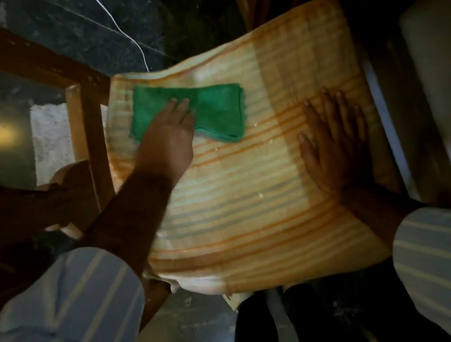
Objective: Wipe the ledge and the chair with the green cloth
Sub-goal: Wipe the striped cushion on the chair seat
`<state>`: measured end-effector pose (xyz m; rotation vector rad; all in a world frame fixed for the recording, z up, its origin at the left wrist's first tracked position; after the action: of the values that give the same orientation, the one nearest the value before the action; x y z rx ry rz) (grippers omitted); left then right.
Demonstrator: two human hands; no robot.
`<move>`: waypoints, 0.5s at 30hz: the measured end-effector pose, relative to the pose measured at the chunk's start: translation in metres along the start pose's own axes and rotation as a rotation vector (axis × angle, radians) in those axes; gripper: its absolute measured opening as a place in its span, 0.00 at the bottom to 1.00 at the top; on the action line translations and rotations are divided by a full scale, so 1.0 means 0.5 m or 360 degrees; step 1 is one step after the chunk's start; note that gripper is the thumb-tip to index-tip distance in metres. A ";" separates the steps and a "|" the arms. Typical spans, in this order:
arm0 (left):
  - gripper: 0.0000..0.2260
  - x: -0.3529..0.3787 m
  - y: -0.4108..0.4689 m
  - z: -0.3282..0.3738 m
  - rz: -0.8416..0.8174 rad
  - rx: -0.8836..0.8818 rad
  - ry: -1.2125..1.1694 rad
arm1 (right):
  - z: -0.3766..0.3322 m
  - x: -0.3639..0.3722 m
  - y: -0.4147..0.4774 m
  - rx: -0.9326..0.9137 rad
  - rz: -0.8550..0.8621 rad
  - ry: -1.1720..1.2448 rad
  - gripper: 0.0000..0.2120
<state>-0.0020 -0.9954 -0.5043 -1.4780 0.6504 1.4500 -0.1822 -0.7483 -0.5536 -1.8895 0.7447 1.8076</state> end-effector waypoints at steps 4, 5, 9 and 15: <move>0.25 0.031 -0.135 0.049 -0.0070 -0.0177 -0.0196 | -0.002 -0.003 0.002 0.0006 0.0019 0.0008 0.29; 0.28 0.040 -0.181 0.074 -0.0147 -0.0244 -0.0238 | -0.002 -0.004 0.000 0.0008 0.0022 0.0013 0.29; 0.27 0.047 -0.364 0.187 -0.0319 -0.0239 -0.0399 | -0.005 -0.006 0.000 0.0003 0.0043 0.0016 0.29; 0.29 0.004 -0.416 0.214 -0.0460 -0.0570 -0.0623 | -0.006 -0.012 -0.001 0.0000 0.0036 0.0022 0.29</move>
<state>0.1298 -0.8130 -0.4398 -1.4215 -0.0656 1.6152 -0.1798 -0.7493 -0.5475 -1.9028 0.7734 1.8101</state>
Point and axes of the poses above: each hand's wrist, its own y-axis towards the middle knuckle, its own x-axis out of the palm, z = x × y, the point moved 3 cm from there along y, towards the middle knuckle, and after that the axes turned 1 degree about -z, right-handed, at the moved point
